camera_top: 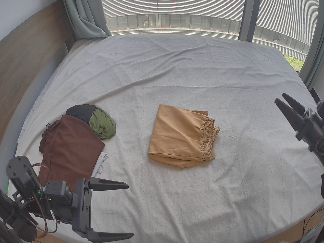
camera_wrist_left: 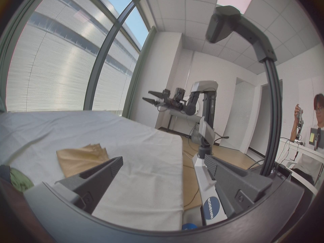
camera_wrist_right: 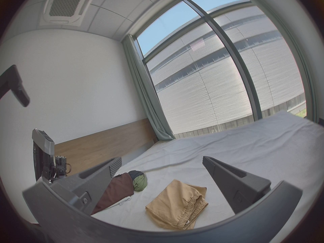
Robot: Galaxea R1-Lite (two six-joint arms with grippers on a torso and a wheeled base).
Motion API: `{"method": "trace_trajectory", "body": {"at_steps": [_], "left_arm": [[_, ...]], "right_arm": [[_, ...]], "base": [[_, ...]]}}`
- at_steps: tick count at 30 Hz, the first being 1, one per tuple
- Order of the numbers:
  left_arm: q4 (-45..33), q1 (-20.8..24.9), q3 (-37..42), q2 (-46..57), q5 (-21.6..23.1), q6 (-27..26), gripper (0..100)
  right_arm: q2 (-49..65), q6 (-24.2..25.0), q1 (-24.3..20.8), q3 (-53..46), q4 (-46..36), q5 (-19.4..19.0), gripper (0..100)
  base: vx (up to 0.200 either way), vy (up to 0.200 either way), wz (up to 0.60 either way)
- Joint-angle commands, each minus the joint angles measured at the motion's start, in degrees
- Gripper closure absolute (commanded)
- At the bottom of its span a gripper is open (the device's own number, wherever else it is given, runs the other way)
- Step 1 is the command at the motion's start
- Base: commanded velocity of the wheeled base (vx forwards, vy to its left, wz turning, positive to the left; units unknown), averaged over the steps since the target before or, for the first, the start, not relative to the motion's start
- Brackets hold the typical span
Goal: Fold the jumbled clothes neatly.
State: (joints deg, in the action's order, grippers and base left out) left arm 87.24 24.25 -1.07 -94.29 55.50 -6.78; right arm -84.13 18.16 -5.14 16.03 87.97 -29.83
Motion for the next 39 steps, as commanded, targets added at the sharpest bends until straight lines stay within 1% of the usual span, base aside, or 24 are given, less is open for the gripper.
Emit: {"method": "trace_trajectory", "body": {"at_steps": [1,4,5,6,8,9,11,15,17,20,21,22,24,26,28,30,31,32,33,34,35,36,38,39], "left_arm": [[0.0,7.1,0.7,16.2,-4.5,4.1,0],[-0.5,7.6,1.1,22.7,-8.0,6.8,0],[-0.6,7.6,1.1,22.9,-8.3,6.9,0],[-1.6,7.0,1.0,26.8,-11.8,8.7,0],[-3.7,6.3,0.9,30.5,-16.8,10.6,0],[-4.7,6.1,1.0,31.9,-18.9,11.2,0],[-8.8,4.5,1.0,35.8,-23.4,11.6,0],[-18.4,-2.2,1.1,43.1,-25.4,11.6,0],[-23.8,-5.1,1.1,47.4,-25.4,11.8,0],[-33.4,-7.7,1.0,53.8,-25.4,11.6,0],[-33.9,-7.8,1.0,54.1,-25.4,11.6,0],[-39.3,-9.7,1.1,57.9,-25.4,11.6,0],[-45.2,-12.1,1.1,62.0,-25.4,11.4,0],[-49.6,-14.1,1.0,65.7,-25.4,11.4,0],[-53.8,-16.4,1.1,69.3,-25.4,11.3,0],[-58.1,-18.4,1.1,73.6,-25.5,11.2,0],[-60.3,-19.0,1.1,75.9,-25.5,11.4,0],[-63.3,-19.3,1.0,78.7,-25.8,11.6,0],[-66.8,-19.9,1.0,81.7,-25.9,11.6,0],[-70.5,-20.8,1.0,84.6,-25.9,11.3,0],[-73.9,-22.5,1.0,87.2,-25.8,11.0,0],[-77.7,-24.4,1.0,90.3,-25.4,10.7,0],[-83.2,-25.7,1.1,92.7,-26.2,9.7,0],[-83.7,-25.7,1.0,92.4,-26.6,9.9,0]], "right_arm": [[19.2,-3.2,0.4,-9.2,-3.4,-0.1,0],[28.2,-4.7,0.3,-13.4,-10.2,-0.1,0],[28.7,-4.8,0.3,-13.7,-10.5,-0.2,0],[35.3,-5.6,0.1,-16.0,-16.4,-0.2,0],[43.7,-6.0,-0.1,-16.0,-27.5,-0.5,0],[47.5,-6.1,-0.4,-15.9,-32.3,-0.5,0],[59.1,-6.4,-1.3,-15.9,-46.4,-0.6,0],[75.3,-7.8,-2.1,-13.4,-68.6,-0.6,0],[80.0,-8.1,-1.7,-12.1,-75.3,-0.1,0],[78.9,-11.7,-1.8,-12.2,-74.4,3.6,0],[78.9,-11.7,-1.7,-12.2,-74.4,3.9,0],[78.8,-12.4,-1.7,-12.2,-74.3,7.0,0],[78.7,-12.8,-1.4,-12.1,-74.8,9.4,0],[78.8,-14.2,0.7,-12.3,-75.6,9.7,0],[79.5,-15.8,5.5,-13.3,-77.1,9.7,0],[81.1,-17.4,7.3,-16.0,-78.3,10.0,0],[82.0,-18.1,6.6,-16.0,-80.0,10.6,0],[83.3,-19.1,5.7,-16.0,-83.7,12.5,0],[84.0,-19.3,5.3,-15.9,-85.5,16.7,0],[83.9,-19.5,5.3,-15.9,-84.7,21.8,0],[83.7,-19.5,5.3,-15.9,-84.1,25.6,0],[83.7,-19.5,5.4,-15.9,-84.0,27.9,0],[83.6,-19.3,5.5,-15.9,-84.2,29.0,0],[83.6,-19.2,5.5,-15.9,-84.3,29.2,0]], "base": [[0.0,0.0,0.0],[0.0,0.0,0.0],[0.0,0.0,0.0],[0.0,0.0,0.0],[0.0,0.0,0.0],[0.0,0.0,0.0],[0.0,0.0,0.0],[0.0,0.0,0.0],[0.0,0.0,0.0],[0.0,0.0,0.0],[0.0,0.0,0.0],[0.0,0.0,0.0],[0.0,0.0,0.0],[0.0,0.0,0.0],[0.0,0.0,0.0],[0.0,0.0,0.0],[0.0,0.0,0.0],[0.0,0.0,0.0],[0.0,0.0,0.0],[0.0,0.0,0.0],[0.0,0.0,0.0],[0.0,0.0,0.0],[0.0,0.0,0.0],[0.0,0.0,0.0]]}}
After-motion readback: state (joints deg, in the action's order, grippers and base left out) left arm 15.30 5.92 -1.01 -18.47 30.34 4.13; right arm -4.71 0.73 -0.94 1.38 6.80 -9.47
